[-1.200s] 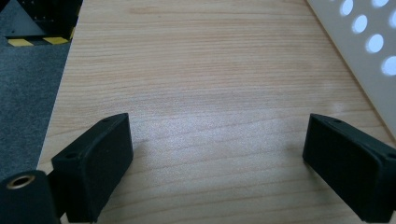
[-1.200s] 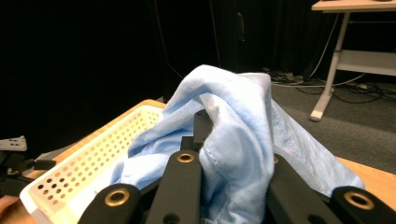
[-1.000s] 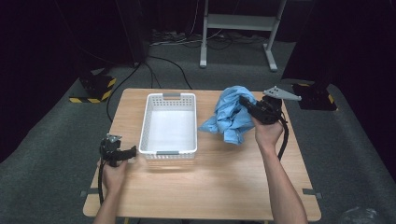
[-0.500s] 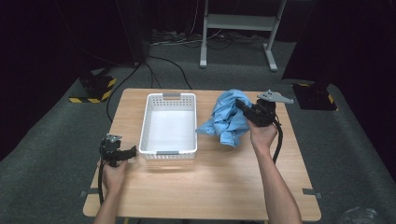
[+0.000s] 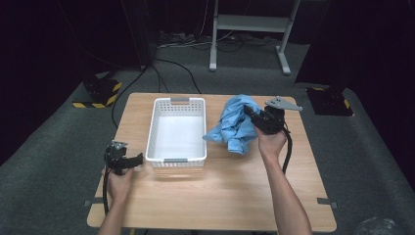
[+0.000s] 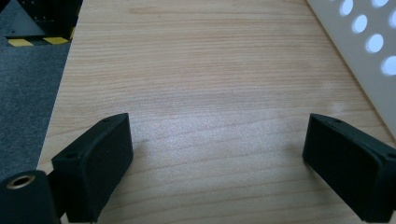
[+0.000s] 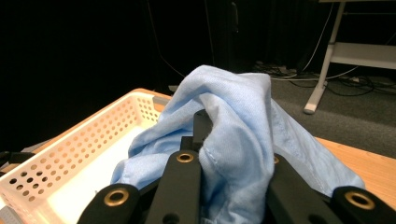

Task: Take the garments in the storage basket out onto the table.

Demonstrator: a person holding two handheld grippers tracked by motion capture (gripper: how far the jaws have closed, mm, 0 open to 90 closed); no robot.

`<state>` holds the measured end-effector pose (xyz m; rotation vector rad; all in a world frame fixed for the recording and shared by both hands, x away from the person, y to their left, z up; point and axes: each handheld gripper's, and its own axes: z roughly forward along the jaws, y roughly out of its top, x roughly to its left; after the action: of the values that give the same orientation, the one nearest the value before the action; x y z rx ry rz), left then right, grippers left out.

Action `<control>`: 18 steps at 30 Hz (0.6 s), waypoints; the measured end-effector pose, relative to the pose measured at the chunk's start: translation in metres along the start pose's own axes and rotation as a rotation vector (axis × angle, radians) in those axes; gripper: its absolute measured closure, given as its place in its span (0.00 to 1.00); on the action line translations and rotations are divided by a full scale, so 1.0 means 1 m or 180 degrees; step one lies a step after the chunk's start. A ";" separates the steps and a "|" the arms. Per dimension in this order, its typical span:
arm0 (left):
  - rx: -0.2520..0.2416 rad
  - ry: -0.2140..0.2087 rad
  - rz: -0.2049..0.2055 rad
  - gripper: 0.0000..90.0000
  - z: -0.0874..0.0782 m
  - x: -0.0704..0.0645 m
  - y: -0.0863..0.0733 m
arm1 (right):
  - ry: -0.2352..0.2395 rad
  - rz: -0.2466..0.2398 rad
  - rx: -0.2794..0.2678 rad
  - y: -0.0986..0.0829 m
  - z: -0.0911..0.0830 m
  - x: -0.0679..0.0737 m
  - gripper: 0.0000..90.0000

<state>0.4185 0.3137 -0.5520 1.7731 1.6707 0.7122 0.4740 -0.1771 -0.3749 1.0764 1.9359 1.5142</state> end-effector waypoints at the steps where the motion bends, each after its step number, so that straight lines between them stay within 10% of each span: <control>1: 0.0000 0.0000 0.0000 0.10 0.000 0.000 0.000 | 0.0001 0.0003 0.0006 -0.001 0.001 0.000 0.95; 18: 0.0000 0.0000 0.0000 0.10 0.000 0.000 0.000 | 0.0091 0.0068 0.0161 -0.028 0.009 -0.005 0.93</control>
<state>0.4185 0.3136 -0.5520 1.7730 1.6707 0.7123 0.4756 -0.1785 -0.4047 1.1058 1.9979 1.5070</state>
